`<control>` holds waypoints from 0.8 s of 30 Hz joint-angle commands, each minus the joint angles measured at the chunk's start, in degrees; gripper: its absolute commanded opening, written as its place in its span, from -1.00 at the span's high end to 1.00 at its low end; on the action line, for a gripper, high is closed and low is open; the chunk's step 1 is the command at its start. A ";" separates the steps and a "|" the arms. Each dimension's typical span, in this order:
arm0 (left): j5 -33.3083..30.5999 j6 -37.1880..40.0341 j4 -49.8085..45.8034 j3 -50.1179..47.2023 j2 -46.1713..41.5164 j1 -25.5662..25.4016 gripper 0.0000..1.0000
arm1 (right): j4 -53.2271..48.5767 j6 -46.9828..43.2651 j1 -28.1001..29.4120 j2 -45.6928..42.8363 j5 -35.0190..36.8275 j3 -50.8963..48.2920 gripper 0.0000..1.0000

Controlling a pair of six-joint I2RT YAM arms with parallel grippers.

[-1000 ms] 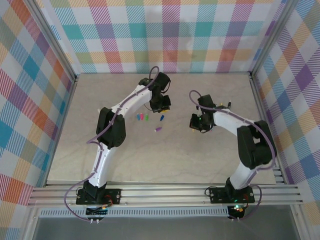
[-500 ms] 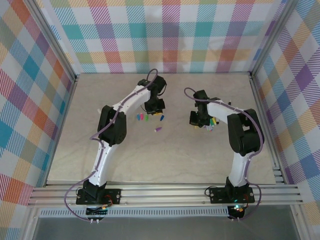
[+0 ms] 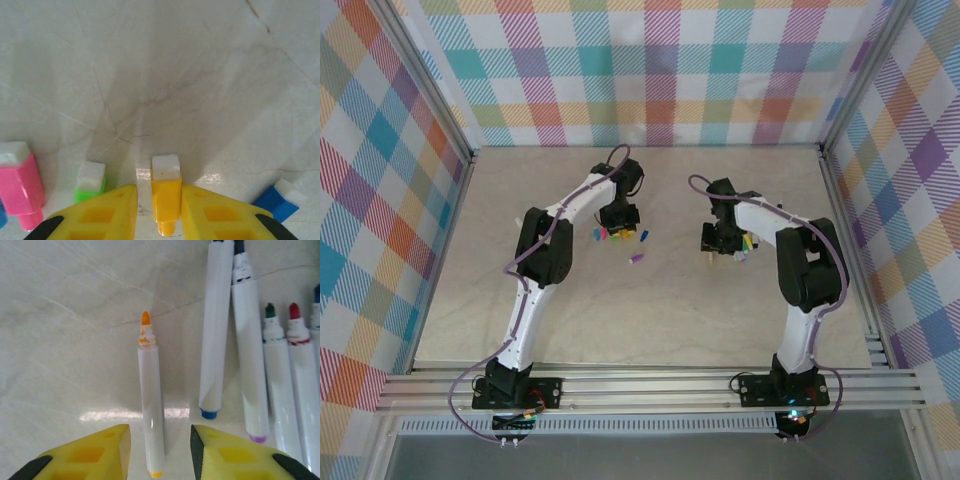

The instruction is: Open the pen caps

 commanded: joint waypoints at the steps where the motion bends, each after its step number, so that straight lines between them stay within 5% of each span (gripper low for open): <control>1: -3.20 0.65 -1.30 1.64 -3.40 -0.18 0.42 | -2.74 -0.59 -0.25 -6.64 -0.18 1.33 0.07; 7: -6.28 1.55 -0.86 3.22 -8.83 -0.14 0.36 | -4.14 -0.33 -0.15 -14.24 -2.34 1.51 -0.17; 9: -6.50 1.59 0.07 2.97 -11.06 -0.09 0.33 | -4.18 -0.67 -0.12 -16.80 -3.09 1.35 -0.47; 11: -6.54 1.86 1.45 1.96 -13.08 -0.17 0.28 | -3.16 -1.21 -0.09 -19.16 -4.60 0.44 -0.98; 18: -13.06 2.34 10.71 -9.30 -23.74 -1.20 0.17 | 1.51 -0.68 -0.10 -25.34 -10.08 -4.62 -0.98; 21: -15.85 3.27 16.36 -15.79 -30.00 -1.91 -0.27 | 2.33 -0.30 -0.09 -27.54 -9.17 -6.57 -0.98; 22: -16.59 3.92 18.22 -18.09 -32.35 -2.17 -0.78 | 2.62 -0.47 -0.09 -28.46 -8.70 -7.19 -0.98; 24: -17.89 5.25 23.07 -23.00 -37.32 -2.61 -0.93 | 3.30 -0.88 -0.13 -30.25 -7.79 -8.36 -0.98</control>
